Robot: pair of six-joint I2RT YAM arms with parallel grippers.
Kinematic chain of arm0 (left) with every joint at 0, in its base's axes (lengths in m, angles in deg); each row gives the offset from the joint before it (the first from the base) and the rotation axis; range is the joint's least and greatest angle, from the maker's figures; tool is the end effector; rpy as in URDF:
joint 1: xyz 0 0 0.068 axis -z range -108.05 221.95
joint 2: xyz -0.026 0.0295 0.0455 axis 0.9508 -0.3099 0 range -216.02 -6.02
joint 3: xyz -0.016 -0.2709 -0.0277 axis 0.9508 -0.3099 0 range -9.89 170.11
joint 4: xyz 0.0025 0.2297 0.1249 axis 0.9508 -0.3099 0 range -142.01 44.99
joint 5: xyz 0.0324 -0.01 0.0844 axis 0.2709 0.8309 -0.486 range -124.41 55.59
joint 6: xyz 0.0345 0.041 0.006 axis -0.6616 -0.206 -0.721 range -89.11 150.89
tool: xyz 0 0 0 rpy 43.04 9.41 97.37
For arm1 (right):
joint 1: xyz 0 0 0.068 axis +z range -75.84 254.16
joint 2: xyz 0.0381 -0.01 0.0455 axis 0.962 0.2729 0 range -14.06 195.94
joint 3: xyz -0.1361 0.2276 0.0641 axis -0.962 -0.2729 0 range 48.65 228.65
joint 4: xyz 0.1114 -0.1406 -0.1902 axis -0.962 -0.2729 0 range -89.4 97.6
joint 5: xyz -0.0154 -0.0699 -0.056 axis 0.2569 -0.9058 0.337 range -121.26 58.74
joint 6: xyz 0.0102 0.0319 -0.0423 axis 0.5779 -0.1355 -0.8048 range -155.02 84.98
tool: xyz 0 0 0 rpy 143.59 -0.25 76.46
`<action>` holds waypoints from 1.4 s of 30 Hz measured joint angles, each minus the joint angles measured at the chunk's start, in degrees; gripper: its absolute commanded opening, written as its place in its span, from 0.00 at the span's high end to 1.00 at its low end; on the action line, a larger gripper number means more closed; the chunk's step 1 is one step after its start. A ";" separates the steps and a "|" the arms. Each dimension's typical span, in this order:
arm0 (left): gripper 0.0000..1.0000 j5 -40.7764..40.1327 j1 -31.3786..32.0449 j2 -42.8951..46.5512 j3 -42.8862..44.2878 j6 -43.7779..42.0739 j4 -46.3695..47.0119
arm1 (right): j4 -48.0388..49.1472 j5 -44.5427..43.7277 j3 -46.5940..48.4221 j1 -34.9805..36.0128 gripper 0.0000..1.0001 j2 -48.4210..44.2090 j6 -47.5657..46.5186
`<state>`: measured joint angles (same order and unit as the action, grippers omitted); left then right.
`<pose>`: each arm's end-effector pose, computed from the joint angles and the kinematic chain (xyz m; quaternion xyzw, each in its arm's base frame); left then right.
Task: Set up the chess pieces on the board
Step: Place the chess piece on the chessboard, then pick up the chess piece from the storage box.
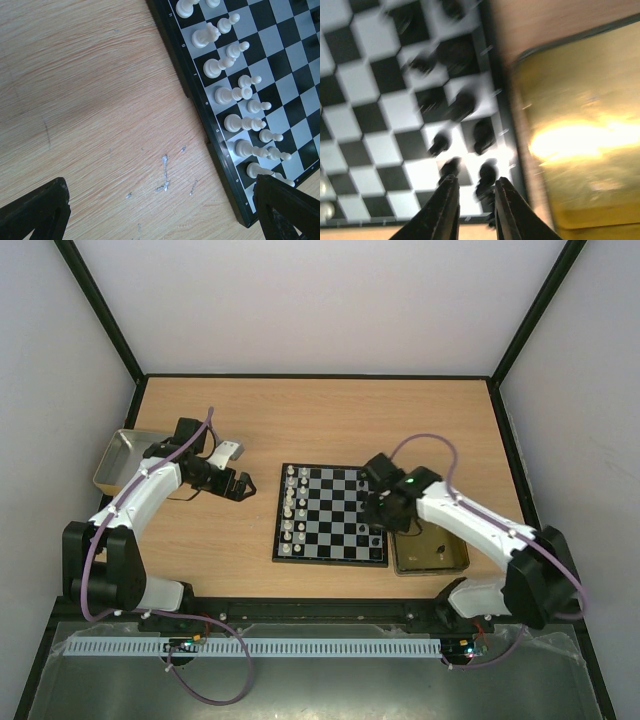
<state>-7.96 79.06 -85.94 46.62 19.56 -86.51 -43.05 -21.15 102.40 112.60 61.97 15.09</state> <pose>0.2634 -0.0488 0.2353 0.2013 0.9300 -0.2154 0.2195 0.1822 0.1527 0.2281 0.0872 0.9813 0.1656 0.0451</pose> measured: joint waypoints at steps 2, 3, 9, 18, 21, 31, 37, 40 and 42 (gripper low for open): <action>0.01 0.02 0.00 0.00 0.00 0.00 0.00 | -0.72 -0.96 -1.09 -6.03 0.75 -2.97 -0.46; 0.01 0.02 0.00 0.00 0.00 0.00 0.00 | -1.64 -1.99 -2.69 -11.93 0.74 -4.85 -1.14; 0.01 0.02 0.00 0.00 0.00 0.00 -0.02 | -3.63 -4.76 -9.11 -25.00 0.70 -5.51 -4.07; 0.01 0.02 0.00 0.00 0.00 0.00 0.00 | -3.78 -5.01 -13.77 -32.59 0.70 -6.51 -6.19; 0.01 0.02 0.00 0.00 0.00 0.00 0.00 | -3.69 -5.03 -13.81 -33.14 0.69 -6.67 -6.19; 0.01 0.02 0.00 0.00 0.00 0.00 0.00 | -3.48 -5.01 -14.82 -33.66 0.69 -6.67 -5.75; 0.01 0.02 0.00 0.00 0.00 0.00 0.00 | -3.32 -5.18 -14.93 -33.73 0.70 -6.47 -5.09; 0.01 0.02 0.00 0.02 0.00 0.00 0.00 | -3.04 -5.46 -15.30 -33.86 0.70 -5.90 -4.98; 0.01 0.02 0.00 0.02 0.00 0.00 0.00 | -2.89 -5.73 -15.67 -33.99 0.71 -5.51 -4.85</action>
<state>-7.93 79.06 -85.92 46.62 19.56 -86.51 -45.94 -26.88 86.73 78.61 56.46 10.23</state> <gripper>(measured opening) 0.993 0.300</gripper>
